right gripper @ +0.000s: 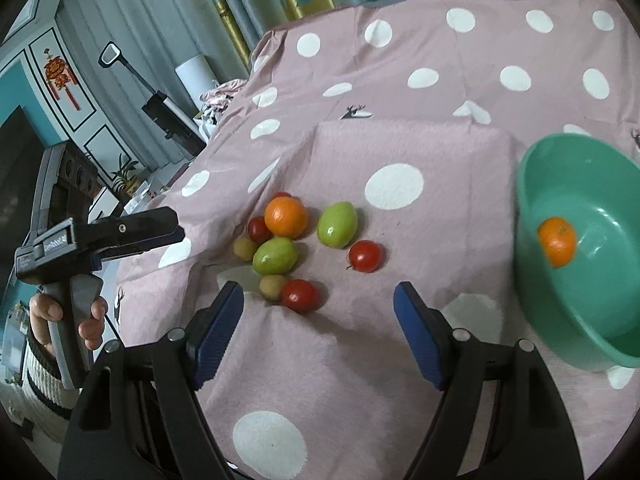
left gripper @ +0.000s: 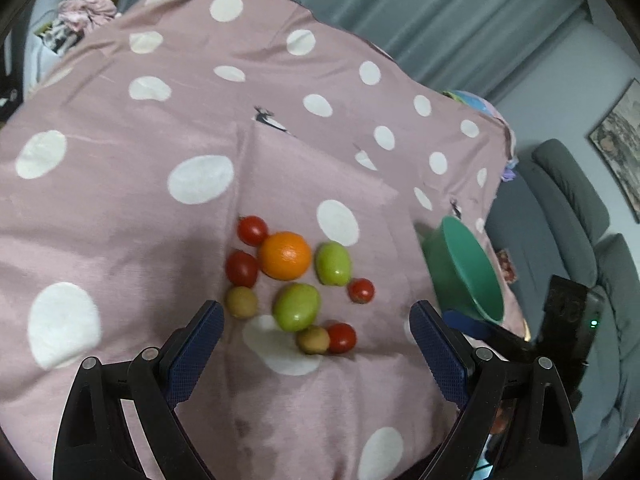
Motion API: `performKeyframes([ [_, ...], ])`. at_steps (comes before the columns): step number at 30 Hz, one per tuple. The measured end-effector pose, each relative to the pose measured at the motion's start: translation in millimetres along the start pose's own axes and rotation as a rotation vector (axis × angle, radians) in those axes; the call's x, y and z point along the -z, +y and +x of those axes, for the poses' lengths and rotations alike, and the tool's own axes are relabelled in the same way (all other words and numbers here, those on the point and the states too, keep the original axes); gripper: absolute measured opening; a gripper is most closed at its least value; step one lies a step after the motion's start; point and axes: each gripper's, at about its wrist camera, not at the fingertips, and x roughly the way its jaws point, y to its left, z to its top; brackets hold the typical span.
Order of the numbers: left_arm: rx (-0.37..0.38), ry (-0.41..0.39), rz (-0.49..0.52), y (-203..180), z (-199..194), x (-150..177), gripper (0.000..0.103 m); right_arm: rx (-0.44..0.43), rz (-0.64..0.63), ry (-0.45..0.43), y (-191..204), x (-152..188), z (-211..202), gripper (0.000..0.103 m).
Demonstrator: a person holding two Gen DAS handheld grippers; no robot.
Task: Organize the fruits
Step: 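Withdraw the right tool from the bowl toward the fruit cluster, then grasp the large green plum with the right gripper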
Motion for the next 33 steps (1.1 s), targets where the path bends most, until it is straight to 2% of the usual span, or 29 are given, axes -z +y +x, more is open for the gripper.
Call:
performKeyframes([
  [3,0.019,0.027,-0.025,2,9,-1,0.094,-0.017,-0.002,0.02,2,0,10,0.078],
  [8,0.078,0.098,-0.12,12,26,-1,0.094,-0.057,-0.012,0.054,9,0,28,0.078],
  [18,0.07,0.178,-0.167,13,50,-4,0.094,-0.124,-0.083,0.122,30,-9,71,0.078],
  [21,0.058,0.203,-0.188,16,58,-5,0.085,-0.133,-0.108,0.132,34,-13,82,0.078],
  [25,0.058,0.22,-0.224,23,64,-9,0.085,-0.137,-0.116,0.145,33,-19,97,0.078],
  [30,0.044,0.222,-0.212,22,67,-12,0.083,-0.149,-0.131,0.171,33,-21,111,0.077],
  [33,0.042,0.238,-0.193,19,68,-11,0.071,-0.159,-0.148,0.178,36,-24,116,0.076],
])
